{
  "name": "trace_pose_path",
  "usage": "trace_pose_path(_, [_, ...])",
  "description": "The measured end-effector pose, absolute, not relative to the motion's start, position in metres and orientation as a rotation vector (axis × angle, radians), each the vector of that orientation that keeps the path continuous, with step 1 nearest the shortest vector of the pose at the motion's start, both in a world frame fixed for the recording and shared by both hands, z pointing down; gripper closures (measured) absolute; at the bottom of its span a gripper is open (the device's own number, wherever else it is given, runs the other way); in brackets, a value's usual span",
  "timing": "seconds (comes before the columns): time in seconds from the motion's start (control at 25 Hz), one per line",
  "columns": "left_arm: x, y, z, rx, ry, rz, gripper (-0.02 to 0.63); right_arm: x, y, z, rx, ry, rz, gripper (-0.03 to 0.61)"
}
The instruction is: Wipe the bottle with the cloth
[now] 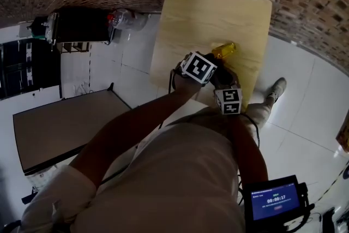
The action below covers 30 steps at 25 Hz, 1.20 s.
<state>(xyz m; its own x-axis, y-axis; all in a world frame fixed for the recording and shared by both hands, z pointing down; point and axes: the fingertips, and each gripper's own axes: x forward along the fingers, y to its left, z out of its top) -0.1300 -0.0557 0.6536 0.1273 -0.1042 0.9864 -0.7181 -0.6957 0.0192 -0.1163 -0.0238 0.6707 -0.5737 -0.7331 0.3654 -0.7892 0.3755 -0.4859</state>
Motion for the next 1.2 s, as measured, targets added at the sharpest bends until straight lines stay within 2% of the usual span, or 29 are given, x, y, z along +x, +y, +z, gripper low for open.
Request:
trace_pose_path(0.2, [-0.126, -0.050, 0.655, 1.879, -0.778, 1.571, 0.466, -0.096, -0.026, 0.706, 1.554, -2.246, 1.164, 0.493])
trace_pose_path(0.36, [-0.121, -0.048, 0.652, 1.901, -0.788, 1.612, 0.465, -0.093, -0.026, 0.751, 1.368, -2.124, 1.210, 0.494])
trace_pose_path(0.6, [-0.124, -0.047, 0.656, 1.800, -0.855, 1.391, 0.463, -0.090, -0.031, 0.766, 1.100, -2.085, 1.207, 0.487])
trace_pose_path(0.76, [-0.123, -0.048, 0.658, 1.764, -0.842, 1.322, 0.459, -0.049, -0.046, 0.736, 1.360, -2.240, 1.473, 0.485])
trace_pose_path(0.88, [-0.119, -0.046, 0.658, 1.816, -0.775, 1.351, 0.459, -0.052, -0.044, 0.706, 1.236, -2.496, 1.579, 0.485])
trace_pose_path(1.2, [-0.104, -0.037, 0.657, 2.069, -0.455, 1.556, 0.459, -0.086, -0.052, 0.659, 0.873, -2.767, 1.277, 0.485])
